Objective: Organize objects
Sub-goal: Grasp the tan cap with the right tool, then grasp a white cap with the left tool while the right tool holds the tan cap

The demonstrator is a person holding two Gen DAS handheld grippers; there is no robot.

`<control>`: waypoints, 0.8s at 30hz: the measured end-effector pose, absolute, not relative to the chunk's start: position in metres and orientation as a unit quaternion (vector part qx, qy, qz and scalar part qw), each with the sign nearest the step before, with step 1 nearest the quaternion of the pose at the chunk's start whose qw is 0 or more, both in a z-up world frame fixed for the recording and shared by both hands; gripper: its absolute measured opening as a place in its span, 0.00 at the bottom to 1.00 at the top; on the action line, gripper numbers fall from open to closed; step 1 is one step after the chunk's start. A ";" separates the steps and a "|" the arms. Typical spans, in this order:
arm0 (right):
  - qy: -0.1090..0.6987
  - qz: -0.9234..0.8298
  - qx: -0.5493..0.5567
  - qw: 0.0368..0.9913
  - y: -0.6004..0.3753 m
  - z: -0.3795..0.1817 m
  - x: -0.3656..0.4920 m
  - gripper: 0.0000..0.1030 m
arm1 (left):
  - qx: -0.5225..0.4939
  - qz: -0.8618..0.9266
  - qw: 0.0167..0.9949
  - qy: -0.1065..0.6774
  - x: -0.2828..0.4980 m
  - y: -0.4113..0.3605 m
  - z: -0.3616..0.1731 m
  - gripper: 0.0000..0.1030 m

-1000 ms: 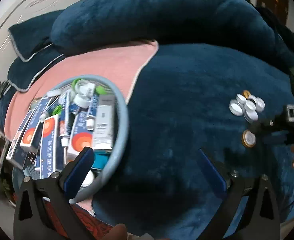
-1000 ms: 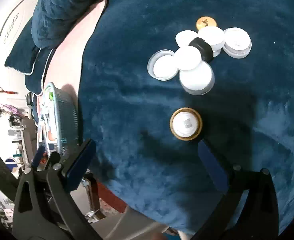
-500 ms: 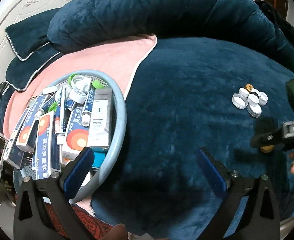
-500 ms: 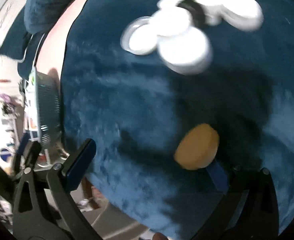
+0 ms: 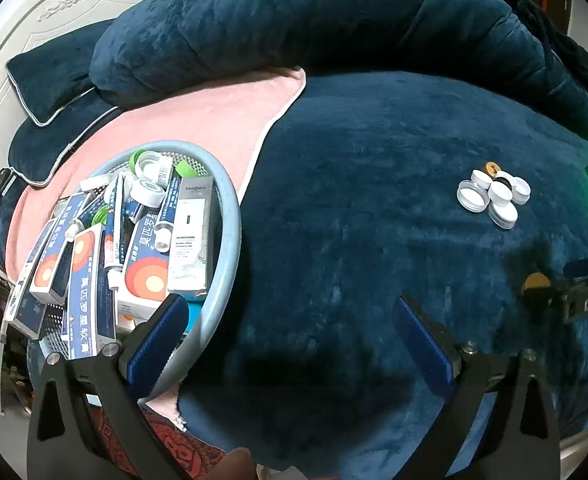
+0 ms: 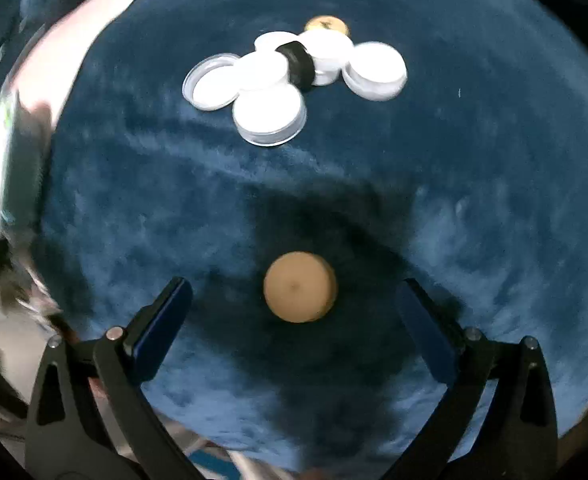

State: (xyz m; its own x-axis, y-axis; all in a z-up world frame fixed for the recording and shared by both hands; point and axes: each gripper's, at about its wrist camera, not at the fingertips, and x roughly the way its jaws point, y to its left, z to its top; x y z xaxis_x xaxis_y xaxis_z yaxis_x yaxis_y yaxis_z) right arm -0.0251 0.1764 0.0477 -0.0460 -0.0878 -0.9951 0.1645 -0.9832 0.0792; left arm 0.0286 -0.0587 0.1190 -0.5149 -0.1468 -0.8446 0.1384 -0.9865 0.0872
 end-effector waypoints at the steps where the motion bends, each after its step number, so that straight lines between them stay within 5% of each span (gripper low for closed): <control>1: 0.037 -0.720 0.687 0.091 0.174 0.046 -0.024 0.98 | 0.486 -0.870 0.082 -0.004 0.028 -0.059 0.119 0.99; 3: 0.042 -0.712 0.695 0.089 0.173 0.039 -0.024 0.92 | 0.489 -0.869 0.080 -0.002 0.028 -0.059 0.117 0.99; 4: 0.044 -0.708 0.700 0.087 0.174 0.036 -0.024 0.76 | 0.491 -0.868 0.077 -0.001 0.028 -0.059 0.116 0.99; 5: 0.045 -0.702 0.706 0.083 0.176 0.031 -0.025 0.50 | 0.491 -0.868 0.074 -0.001 0.028 -0.057 0.116 0.99; 6: 0.045 -0.697 0.712 0.079 0.179 0.028 -0.026 0.39 | 0.492 -0.868 0.069 -0.001 0.028 -0.056 0.116 0.99; 20: -0.090 -0.755 0.647 0.053 0.251 0.101 -0.020 0.40 | 0.502 -0.850 -0.148 -0.068 -0.009 0.074 0.091 0.98; 24: -0.141 -0.750 0.645 0.023 0.281 0.097 -0.015 0.40 | 0.512 -0.832 -0.206 -0.054 -0.024 0.115 0.076 0.90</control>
